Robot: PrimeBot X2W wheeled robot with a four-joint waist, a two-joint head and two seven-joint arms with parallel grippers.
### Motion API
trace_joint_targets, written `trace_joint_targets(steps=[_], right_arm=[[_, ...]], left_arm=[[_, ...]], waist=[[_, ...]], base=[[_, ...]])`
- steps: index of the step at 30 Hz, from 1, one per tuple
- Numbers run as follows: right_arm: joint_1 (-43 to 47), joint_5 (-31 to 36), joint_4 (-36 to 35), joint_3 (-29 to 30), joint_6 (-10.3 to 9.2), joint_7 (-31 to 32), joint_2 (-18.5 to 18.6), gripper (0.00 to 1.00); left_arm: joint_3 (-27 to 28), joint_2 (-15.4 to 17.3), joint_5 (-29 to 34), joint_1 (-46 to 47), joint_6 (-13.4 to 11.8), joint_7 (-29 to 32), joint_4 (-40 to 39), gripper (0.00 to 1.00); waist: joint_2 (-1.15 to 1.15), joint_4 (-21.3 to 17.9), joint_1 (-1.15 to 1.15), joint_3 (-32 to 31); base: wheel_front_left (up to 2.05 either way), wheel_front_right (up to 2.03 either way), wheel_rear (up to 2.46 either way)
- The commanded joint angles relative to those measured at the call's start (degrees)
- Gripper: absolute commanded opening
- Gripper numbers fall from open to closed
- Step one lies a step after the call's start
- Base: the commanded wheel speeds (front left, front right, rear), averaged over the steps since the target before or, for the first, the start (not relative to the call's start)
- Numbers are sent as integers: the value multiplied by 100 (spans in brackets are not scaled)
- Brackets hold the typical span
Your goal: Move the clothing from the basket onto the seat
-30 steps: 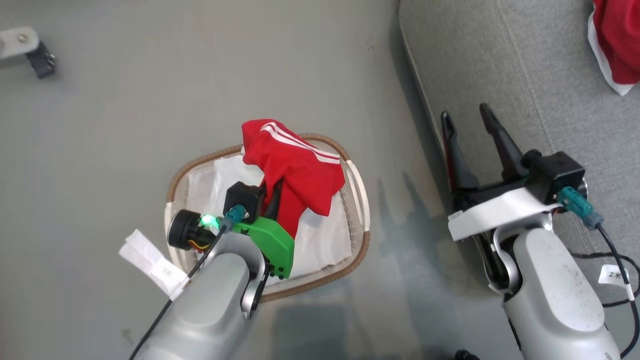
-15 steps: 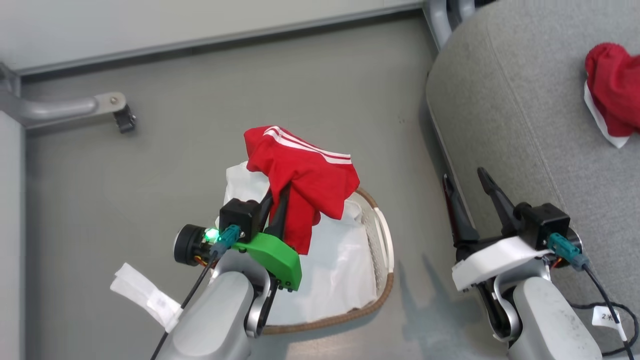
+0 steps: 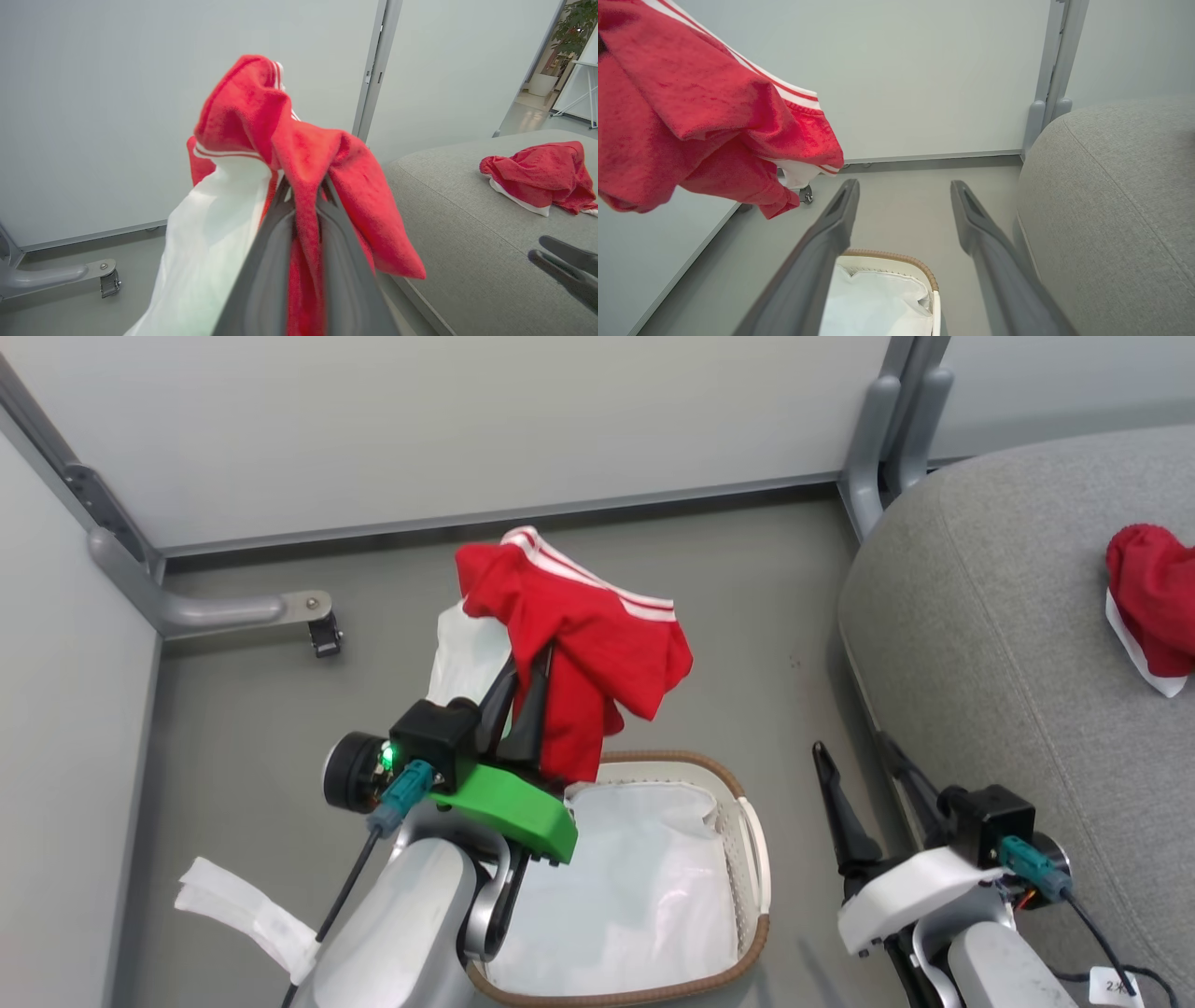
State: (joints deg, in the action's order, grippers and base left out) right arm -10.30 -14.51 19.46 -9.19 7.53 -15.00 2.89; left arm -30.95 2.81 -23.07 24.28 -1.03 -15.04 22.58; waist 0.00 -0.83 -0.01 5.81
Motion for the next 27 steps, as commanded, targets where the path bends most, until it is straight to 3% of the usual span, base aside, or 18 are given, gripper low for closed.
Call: trace_joint_targets(steps=[1, 13, 22, 27], right_arm=[[113, 28, 35, -11, -8, -27, 21, 100], [126, -40, -54, -198, -8, -27, 15, 100], [-577, 30, -806, -1486, -8, -27, 158, 100], [-1020, 219, -793, -1967, -8, -27, 267, 100]], left_arm=[[46, 24, 72, -14, -18, -19, -149, 0], [-57, 24, 42, -55, -136, -13, -817, 0], [-185, 24, -48, -110, -163, -13, -658, 0], [-324, 24, -102, -108, -139, -13, -616, 0]], waist=[[0, 69, 1, -127], [0, 23, 1, -196], [0, 47, 1, -98], [0, 115, 1, -35]], base=[[0, 0, 0], [0, 0, 0], [0, 0, 0], [0, 0, 0]])
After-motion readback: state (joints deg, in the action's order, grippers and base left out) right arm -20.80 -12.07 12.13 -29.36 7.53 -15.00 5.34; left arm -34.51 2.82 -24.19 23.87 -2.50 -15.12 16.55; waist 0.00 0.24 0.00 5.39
